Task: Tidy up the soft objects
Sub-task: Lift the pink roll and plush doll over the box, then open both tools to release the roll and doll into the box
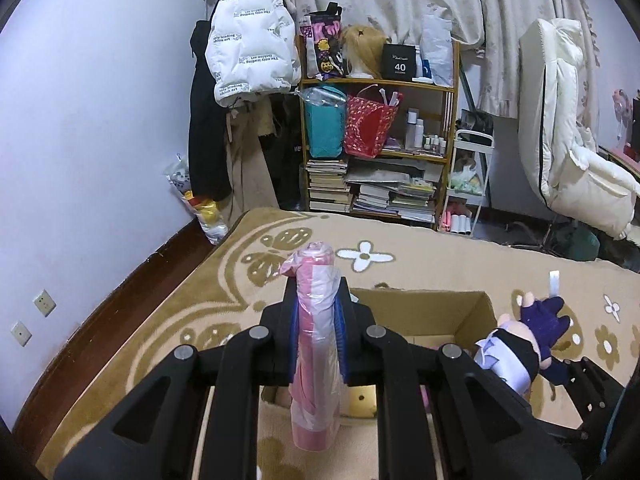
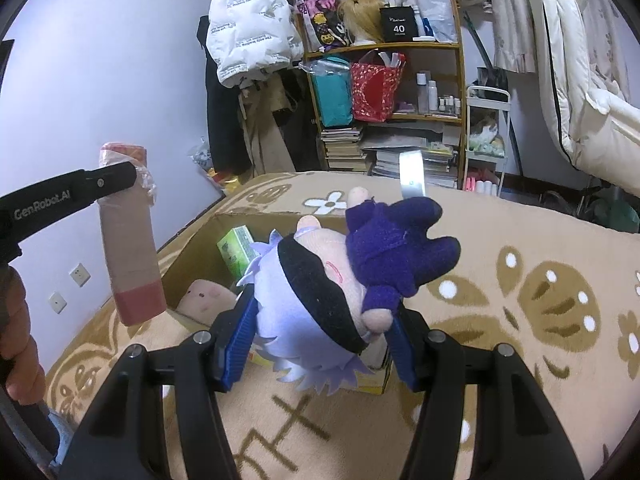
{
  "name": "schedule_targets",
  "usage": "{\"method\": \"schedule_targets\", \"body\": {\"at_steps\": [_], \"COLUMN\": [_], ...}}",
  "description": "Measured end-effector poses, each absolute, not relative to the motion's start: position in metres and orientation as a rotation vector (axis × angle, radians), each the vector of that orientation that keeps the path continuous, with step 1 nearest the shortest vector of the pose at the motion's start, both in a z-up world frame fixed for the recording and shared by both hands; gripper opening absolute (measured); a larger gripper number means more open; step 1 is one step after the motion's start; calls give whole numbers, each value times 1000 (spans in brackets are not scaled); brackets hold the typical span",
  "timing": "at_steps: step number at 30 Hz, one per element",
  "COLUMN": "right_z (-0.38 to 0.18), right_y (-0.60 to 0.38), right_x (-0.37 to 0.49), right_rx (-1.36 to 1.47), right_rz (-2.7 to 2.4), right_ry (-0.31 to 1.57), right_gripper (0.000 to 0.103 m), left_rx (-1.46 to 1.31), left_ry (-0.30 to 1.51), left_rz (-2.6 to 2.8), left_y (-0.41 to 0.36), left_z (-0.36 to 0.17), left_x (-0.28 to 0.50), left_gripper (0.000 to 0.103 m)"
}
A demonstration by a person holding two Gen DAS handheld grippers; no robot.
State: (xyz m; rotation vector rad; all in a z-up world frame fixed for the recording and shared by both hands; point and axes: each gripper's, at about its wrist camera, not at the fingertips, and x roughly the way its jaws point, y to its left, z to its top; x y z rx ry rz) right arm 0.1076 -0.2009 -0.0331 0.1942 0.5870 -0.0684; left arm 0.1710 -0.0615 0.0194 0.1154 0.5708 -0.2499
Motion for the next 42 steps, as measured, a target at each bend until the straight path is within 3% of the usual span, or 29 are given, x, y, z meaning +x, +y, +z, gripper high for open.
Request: {"method": "schedule_targets", "body": {"at_steps": [19, 28, 30, 32, 36, 42], "right_z": [-43, -56, -59, -60, -61, -59], "right_y": [-209, -209, -210, -210, -211, -213], "right_x": [148, 160, 159, 159, 161, 155], "right_rx": [149, 131, 133, 132, 129, 155], "right_rz": [-77, -78, -78, -79, -89, -73], "right_ry": [599, 647, 652, 657, 672, 676], "right_gripper": [67, 75, 77, 77, 79, 88], "left_rx": [-38, -47, -38, -33, 7, 58], "left_ry": [661, 748, 757, 744, 728, 721], "left_rz": [-376, -313, -304, -286, -258, -187], "left_y": [-84, -76, -73, -70, -64, -49], "left_z": [-22, -45, -46, -45, -40, -33], "left_x": [205, 221, 221, 218, 212, 204], "left_gripper": [15, 22, 29, 49, 57, 87]}}
